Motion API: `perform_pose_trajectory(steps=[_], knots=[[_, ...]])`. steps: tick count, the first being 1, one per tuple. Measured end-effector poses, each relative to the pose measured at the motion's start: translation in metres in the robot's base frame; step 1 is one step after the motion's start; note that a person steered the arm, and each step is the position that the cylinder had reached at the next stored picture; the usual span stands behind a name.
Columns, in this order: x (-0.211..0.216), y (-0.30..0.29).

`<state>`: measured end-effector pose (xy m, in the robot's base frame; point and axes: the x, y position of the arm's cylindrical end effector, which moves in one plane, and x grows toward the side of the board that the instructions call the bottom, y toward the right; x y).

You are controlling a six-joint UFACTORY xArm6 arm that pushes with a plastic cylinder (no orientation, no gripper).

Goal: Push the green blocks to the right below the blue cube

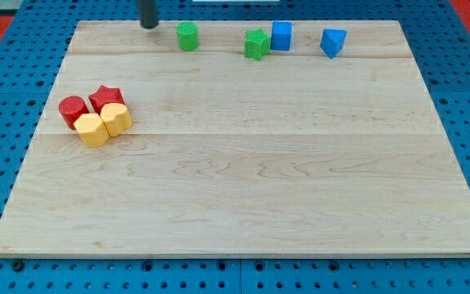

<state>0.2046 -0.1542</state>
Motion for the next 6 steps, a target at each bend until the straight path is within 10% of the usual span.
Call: perform_pose_trajectory(steps=[2,3,6], knots=[[0.011,0.13],[0.0,0.054],[0.049,0.18]])
